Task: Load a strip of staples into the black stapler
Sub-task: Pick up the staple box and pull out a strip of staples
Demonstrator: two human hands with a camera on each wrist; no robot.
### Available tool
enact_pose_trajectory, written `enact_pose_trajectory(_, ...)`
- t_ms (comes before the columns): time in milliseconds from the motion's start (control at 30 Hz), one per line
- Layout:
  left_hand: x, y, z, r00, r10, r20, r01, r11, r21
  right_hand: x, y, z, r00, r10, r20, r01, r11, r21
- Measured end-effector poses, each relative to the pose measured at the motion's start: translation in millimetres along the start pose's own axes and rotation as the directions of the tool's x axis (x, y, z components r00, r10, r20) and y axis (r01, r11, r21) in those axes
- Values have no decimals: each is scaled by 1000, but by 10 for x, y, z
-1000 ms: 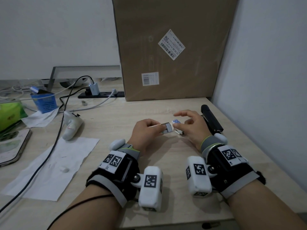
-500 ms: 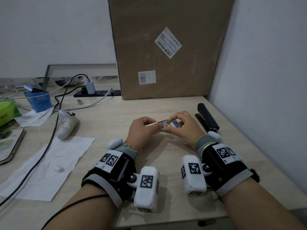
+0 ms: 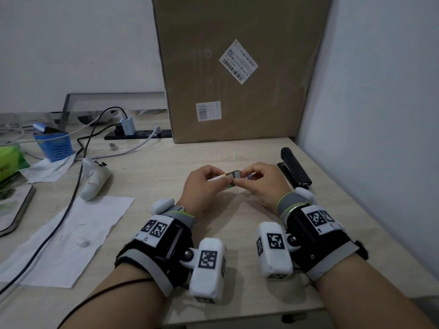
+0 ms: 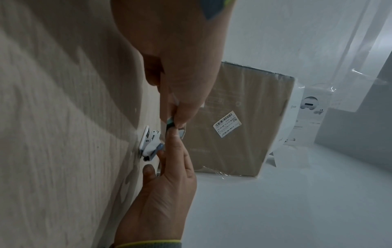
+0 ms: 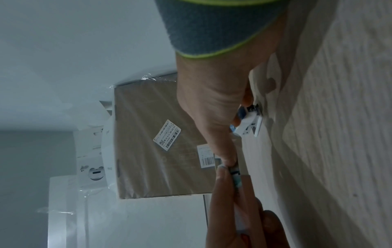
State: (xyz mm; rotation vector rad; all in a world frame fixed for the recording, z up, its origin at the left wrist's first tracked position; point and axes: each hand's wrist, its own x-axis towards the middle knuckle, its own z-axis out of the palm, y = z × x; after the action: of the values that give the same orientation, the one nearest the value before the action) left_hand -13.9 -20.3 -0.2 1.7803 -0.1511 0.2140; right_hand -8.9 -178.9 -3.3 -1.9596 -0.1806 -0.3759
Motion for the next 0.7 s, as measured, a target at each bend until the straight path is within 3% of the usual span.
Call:
enact_pose_trajectory(267, -3, 4, 31, 992, -128, -8, 126, 984, -124, 1, -40, 13, 997, -61, -38, 62, 998, 21)
enact_pose_trajectory(433, 21, -13, -32, 977, -164, -139, 146, 980, -133, 16, -31, 19, 988, 128, -81, -99, 949, 298)
enact_pose_trajectory(567, 89, -86, -130, 938, -183, -296, 147, 979, -141, -34, -107, 23, 991, 126, 45, -134, 916, 378)
enact_pose_trajectory(700, 81, -37, -170, 928, -176, -328, 133, 980, -150, -85, -129, 52, 976, 105, 191, -150, 959, 239)
